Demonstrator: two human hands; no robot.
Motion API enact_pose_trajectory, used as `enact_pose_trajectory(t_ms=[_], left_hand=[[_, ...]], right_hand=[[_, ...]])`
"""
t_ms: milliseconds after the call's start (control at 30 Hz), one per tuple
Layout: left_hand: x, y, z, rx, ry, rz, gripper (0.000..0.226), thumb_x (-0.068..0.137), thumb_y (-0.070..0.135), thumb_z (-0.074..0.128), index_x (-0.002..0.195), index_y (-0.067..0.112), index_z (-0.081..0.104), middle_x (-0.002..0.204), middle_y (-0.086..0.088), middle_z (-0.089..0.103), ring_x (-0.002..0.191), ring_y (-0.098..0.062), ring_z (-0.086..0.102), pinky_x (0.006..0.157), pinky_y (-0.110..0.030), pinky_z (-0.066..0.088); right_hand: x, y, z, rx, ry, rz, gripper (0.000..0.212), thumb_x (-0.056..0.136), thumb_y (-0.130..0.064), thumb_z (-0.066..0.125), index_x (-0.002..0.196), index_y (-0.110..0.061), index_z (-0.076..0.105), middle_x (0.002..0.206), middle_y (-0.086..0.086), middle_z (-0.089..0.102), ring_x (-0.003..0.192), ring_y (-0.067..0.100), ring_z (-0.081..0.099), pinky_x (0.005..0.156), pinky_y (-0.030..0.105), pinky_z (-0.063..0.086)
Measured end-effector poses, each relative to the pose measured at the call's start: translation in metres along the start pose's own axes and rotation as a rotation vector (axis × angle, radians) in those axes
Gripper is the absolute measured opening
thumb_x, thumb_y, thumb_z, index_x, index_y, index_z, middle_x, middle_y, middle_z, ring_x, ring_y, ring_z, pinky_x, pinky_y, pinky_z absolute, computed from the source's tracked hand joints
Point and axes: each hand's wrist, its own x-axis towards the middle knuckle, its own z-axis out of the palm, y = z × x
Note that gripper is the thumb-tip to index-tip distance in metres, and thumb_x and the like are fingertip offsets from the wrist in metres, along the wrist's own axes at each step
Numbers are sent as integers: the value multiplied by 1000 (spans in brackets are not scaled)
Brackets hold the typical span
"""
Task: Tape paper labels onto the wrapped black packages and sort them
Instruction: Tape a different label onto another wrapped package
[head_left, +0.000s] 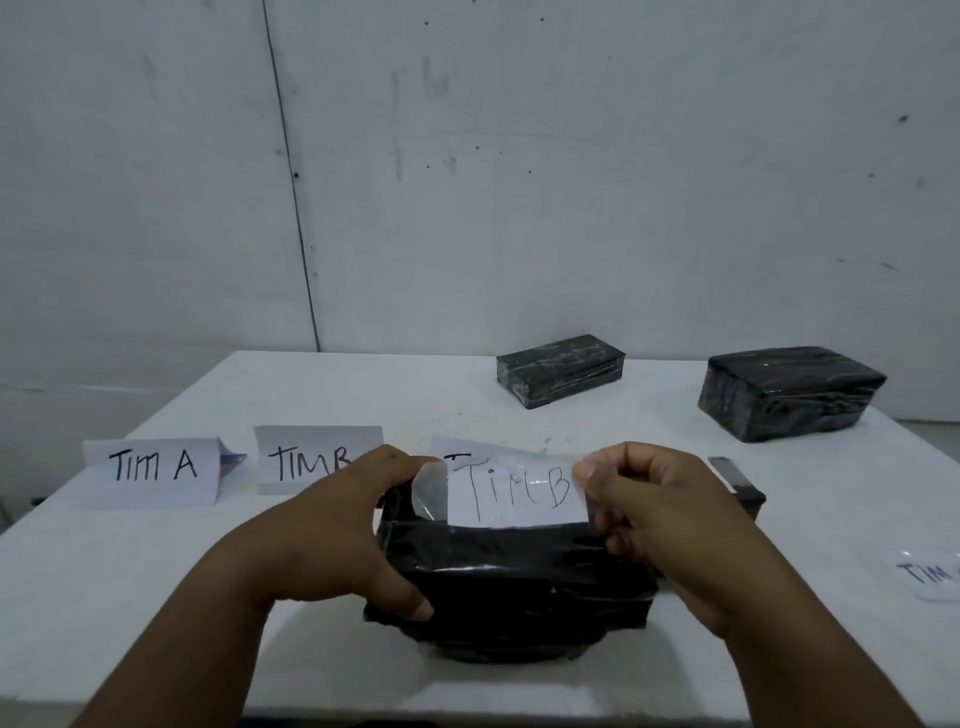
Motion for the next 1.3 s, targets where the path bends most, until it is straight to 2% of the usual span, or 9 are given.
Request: enact_pose_trajectory(t_ms=[100,167,300,400,567,700,833,1100,1300], left_hand=[[-3,-1,4,-62,-7,-52,108,41,41,102,132,61,45,131,37,49,121,10,50,90,-12,48],[-9,-1,4,-123,2,-56,103,41,53,99,128,64,46,130,42,48,116,19,48,83,-8,48],[-8,4,13,-189,203,-4,76,55,97,56,117,55,59,133,42,50,124,16,46,101,-23,41],[-1,11,24,-258,391,-38,56,77,89,39,103,48,68,122,38,61,116,17,52,98,-21,41],[7,15,32,-240,518,-118,46,76,70,50,90,32,72,116,25,68,112,1,59,98,-31,47],[8,17,37,-172,574,-120,37,81,66,57,85,31,70,105,24,68,102,12,57,84,-18,43],[11,17,43,-23,593,-105,21,90,44,67,75,31,63,101,21,64,100,10,54,80,-14,39],[11,19,46,107,529,-128,24,91,38,63,70,28,57,96,18,58,94,2,53,78,-29,49],[10,15,47,126,509,-156,31,92,35,63,68,19,52,95,16,58,92,6,51,75,-23,46]], right_hand=[[2,4,0,-3,12,18,14,94,-25,71,84,-16,76,64,3,67,62,15,59,62,28,51],[3,7,1,-6,15,20,13,94,-25,71,86,-17,76,64,0,67,62,13,59,62,28,51],[4,10,1,-4,25,-5,13,93,-29,71,88,-18,77,62,-6,66,60,9,58,59,25,49],[6,10,2,-7,32,-13,14,93,-31,71,88,-19,77,64,-5,67,61,9,59,58,23,49],[7,8,2,-49,51,-29,13,91,-31,74,85,-21,77,69,-2,71,59,7,61,55,18,50],[9,11,0,-198,143,-77,12,86,-36,78,80,-26,78,74,-10,75,67,4,69,64,26,56],[9,13,0,-326,194,-111,12,84,-38,80,77,-28,78,72,-19,74,71,-6,66,63,18,47],[14,24,5,-408,204,-99,16,81,-42,82,73,-29,76,68,-21,71,67,-7,65,60,16,44],[13,27,9,-459,198,-101,15,81,-42,82,74,-31,75,68,-18,72,67,-10,64,56,11,40]])
